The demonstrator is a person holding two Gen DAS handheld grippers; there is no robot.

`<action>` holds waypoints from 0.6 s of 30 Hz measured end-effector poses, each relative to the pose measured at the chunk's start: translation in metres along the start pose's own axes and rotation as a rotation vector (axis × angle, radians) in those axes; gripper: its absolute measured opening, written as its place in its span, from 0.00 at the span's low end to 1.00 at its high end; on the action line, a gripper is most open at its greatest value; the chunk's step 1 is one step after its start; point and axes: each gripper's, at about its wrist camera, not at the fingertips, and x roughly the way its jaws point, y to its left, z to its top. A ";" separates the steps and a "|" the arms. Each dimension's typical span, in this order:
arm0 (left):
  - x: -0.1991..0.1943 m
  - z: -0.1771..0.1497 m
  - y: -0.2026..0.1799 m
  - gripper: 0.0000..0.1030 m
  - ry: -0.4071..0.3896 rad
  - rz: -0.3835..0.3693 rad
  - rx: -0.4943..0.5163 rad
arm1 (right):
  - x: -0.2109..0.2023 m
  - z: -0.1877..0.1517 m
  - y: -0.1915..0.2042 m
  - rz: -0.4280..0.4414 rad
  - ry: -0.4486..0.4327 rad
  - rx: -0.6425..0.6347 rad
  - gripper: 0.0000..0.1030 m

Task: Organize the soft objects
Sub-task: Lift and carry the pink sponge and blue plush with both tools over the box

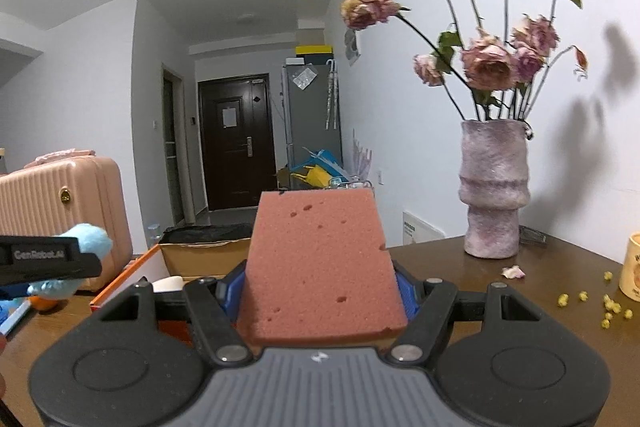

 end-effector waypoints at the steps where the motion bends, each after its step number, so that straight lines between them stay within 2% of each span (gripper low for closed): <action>1: 0.002 0.001 0.000 0.69 -0.001 0.002 -0.003 | 0.003 0.002 0.002 0.001 0.002 -0.004 0.67; 18: 0.044 0.025 -0.003 0.69 -0.034 0.009 -0.018 | 0.065 0.029 0.028 0.031 0.057 -0.074 0.67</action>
